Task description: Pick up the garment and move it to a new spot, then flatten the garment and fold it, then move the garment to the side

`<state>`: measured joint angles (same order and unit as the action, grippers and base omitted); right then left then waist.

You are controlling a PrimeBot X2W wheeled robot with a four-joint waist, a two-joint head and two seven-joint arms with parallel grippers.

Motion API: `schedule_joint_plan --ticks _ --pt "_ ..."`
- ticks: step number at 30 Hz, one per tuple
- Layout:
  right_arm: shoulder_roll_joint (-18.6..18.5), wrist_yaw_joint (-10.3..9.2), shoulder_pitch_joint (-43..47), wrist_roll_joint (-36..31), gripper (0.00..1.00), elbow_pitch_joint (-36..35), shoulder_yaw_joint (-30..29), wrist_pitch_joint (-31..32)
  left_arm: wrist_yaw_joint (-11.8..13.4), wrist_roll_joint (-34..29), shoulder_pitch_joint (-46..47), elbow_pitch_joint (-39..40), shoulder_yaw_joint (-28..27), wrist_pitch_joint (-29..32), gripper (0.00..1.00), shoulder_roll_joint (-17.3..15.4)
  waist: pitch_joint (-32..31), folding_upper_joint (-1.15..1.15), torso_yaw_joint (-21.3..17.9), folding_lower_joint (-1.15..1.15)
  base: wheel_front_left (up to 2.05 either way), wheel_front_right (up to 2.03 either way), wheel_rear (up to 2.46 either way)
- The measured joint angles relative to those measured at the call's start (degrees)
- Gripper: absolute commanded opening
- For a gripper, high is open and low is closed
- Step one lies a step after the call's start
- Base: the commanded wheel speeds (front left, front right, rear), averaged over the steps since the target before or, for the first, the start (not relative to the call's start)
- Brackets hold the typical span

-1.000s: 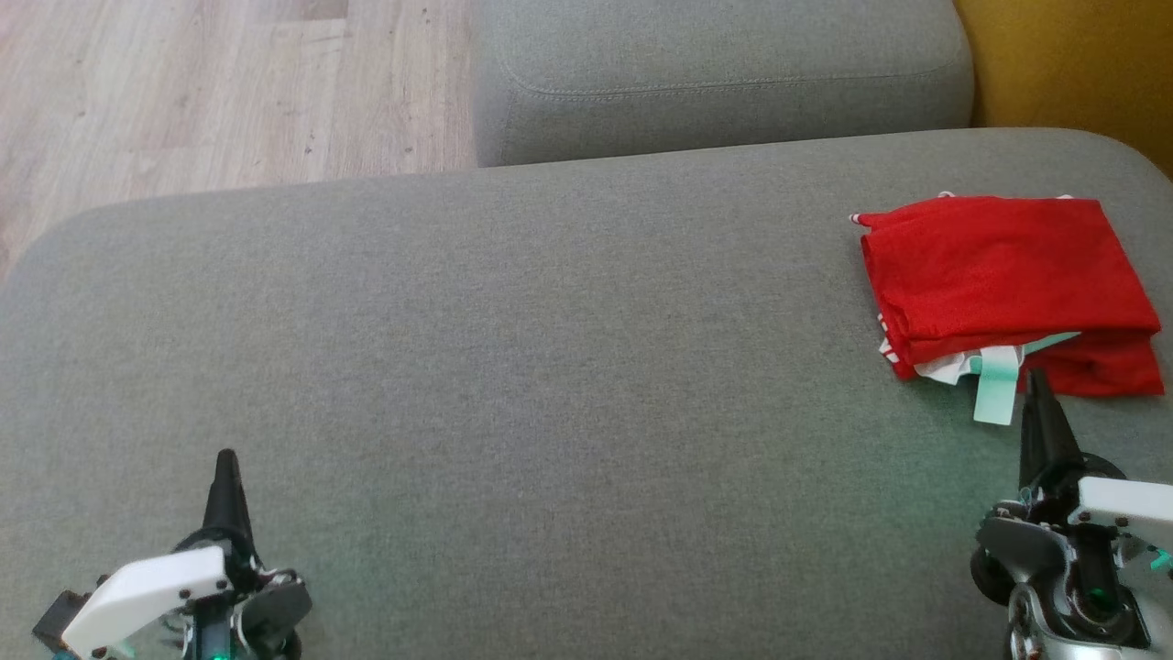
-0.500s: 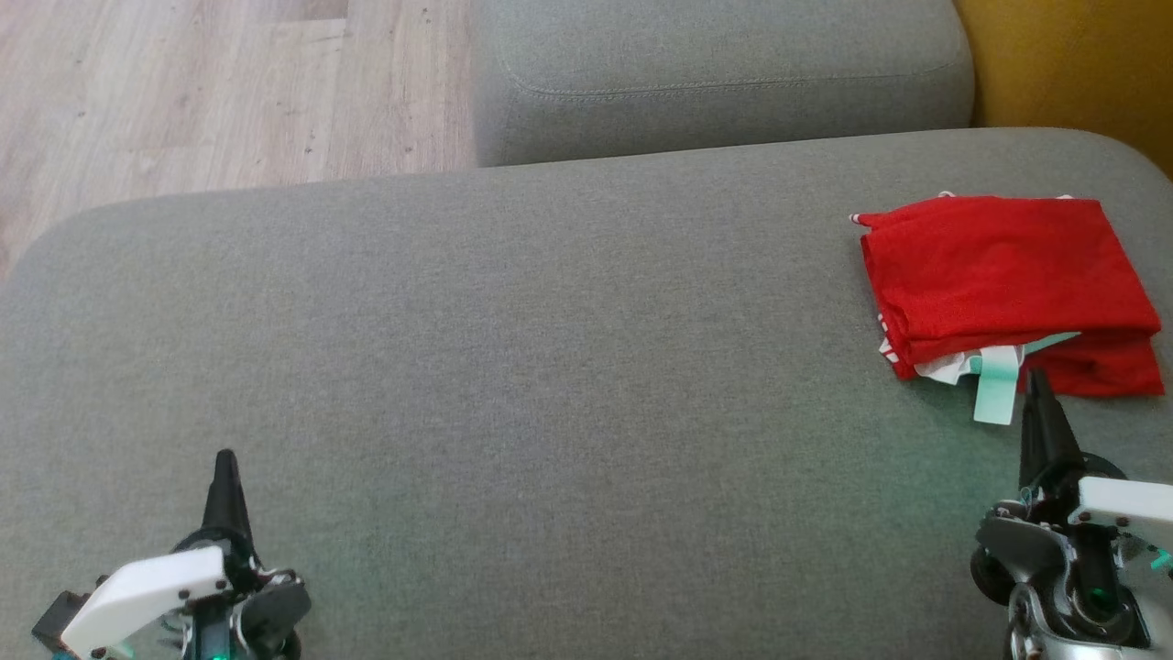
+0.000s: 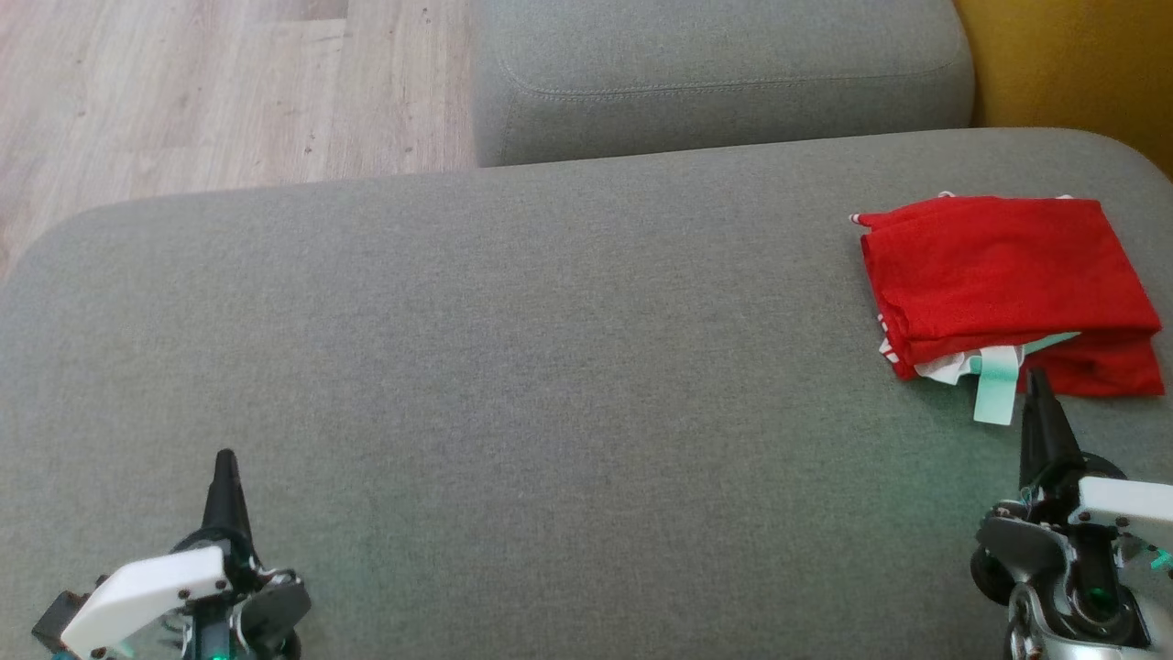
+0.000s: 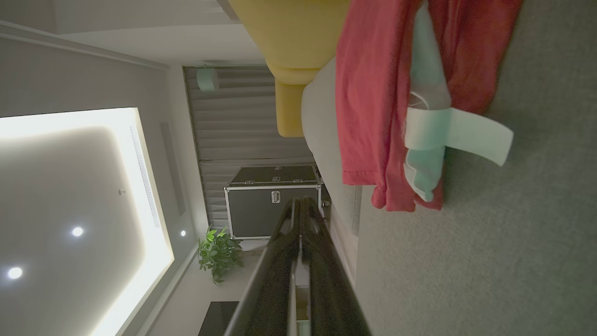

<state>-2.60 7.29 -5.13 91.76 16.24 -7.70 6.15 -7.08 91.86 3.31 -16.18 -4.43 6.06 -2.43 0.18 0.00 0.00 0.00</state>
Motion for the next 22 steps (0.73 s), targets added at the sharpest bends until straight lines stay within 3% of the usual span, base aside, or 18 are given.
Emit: schedule_joint_plan --ticks 22 --pt "0.0 0.00 0.0 0.0 0.00 0.0 0.0 0.0 0.0 0.0 0.0 0.0 0.0 0.0 0.00 0.0 0.0 0.00 0.0 0.00 0.00 0.00 0.00"
